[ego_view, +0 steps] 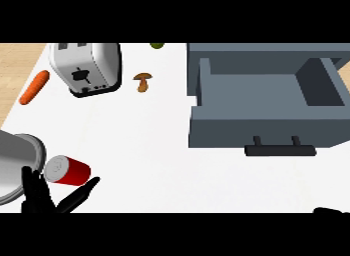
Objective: Pick up the can, place it into the drawer and close the drawer
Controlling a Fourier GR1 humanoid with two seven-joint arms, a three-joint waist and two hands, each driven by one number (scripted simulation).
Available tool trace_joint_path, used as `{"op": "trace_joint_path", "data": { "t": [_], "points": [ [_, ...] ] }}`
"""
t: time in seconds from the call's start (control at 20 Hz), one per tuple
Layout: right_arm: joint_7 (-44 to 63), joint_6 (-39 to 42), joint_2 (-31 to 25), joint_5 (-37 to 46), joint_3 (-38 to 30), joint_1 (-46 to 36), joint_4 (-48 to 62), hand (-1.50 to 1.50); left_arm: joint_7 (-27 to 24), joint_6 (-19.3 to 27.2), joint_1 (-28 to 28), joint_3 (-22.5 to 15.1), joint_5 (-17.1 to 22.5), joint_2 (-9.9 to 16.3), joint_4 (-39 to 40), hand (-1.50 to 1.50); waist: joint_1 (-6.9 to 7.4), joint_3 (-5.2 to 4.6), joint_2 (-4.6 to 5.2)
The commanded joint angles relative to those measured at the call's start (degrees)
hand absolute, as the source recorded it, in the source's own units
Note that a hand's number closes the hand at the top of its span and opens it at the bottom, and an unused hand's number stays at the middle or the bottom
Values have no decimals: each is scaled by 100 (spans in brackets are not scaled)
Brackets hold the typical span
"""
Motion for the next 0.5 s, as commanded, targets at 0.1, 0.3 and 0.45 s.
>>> {"op": "trace_joint_path", "data": {
  "t": [0.1,0.3,0.45],
  "points": [
    [433,57,-79,53,-86,-56,-364,-150,-354,61,-255,52,310,-48,554,-150,1,1,-1],
    [410,124,97,19,-11,115,-432,-150,-882,-605,-837,767,573,247,1800,-150,-10,0,1],
    [706,72,-145,-254,-271,-306,-327,-150,-1060,-981,-808,911,666,464,2062,-150,-6,0,2]
  ]
}}
